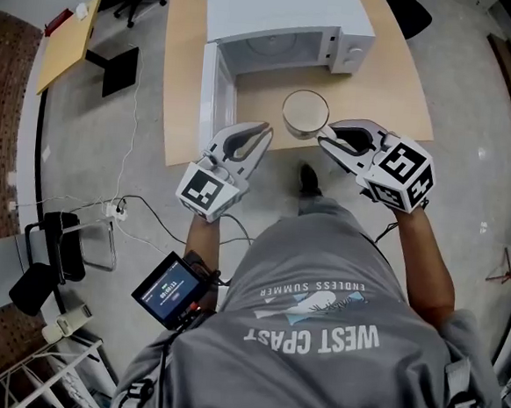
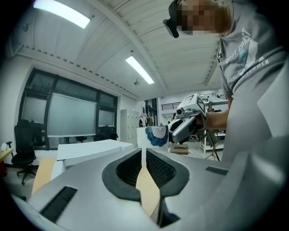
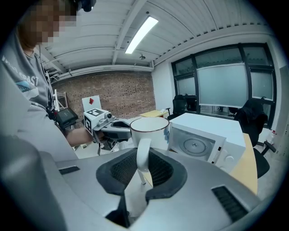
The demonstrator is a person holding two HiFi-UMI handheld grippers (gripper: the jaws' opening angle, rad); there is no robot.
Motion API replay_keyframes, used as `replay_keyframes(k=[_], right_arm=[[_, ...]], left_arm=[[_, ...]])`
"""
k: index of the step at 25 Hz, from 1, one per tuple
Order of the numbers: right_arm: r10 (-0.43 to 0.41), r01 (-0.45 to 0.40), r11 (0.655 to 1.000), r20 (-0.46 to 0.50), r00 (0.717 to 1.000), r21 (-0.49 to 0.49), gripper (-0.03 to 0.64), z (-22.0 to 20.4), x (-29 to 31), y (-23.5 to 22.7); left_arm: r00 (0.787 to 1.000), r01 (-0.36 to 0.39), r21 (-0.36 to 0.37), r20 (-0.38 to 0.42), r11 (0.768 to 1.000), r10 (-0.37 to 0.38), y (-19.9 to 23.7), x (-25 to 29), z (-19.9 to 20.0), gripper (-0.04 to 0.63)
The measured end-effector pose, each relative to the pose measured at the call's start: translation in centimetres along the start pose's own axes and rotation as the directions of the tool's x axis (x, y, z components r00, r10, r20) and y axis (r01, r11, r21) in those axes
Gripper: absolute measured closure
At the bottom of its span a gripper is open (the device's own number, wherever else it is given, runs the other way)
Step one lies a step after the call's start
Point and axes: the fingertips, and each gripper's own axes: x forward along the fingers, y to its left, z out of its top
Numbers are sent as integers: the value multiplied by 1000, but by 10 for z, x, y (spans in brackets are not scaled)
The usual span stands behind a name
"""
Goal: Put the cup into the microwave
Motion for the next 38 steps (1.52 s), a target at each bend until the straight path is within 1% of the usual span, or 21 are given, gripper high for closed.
replay_keyframes(k=[11,17,23,28,35,38], right_arm=[[32,-30,999,-49,998,42,545,-8,35,-52],[44,-38,997,-69,997,74,545,-22,59,-88],[67,-57,993,-90,994,105,545,-43,89,-128],[76,-62,990,-106,991,127,545,-48,104,-139],[95,-75,985,-127,987,155,545,-59,125,-160],[96,-75,984,-132,987,159,545,-53,127,-159]], left_arm=[[999,-44,-68,3,997,44,43,35,-25,572],[998,-57,-103,-27,993,54,68,59,-49,572],[995,-90,-149,-66,985,81,98,84,-74,572],[990,-130,-180,-82,975,117,113,89,-79,572],[985,-156,-222,-112,962,134,128,105,-93,572],[983,-161,-231,-122,959,136,128,102,-89,572]])
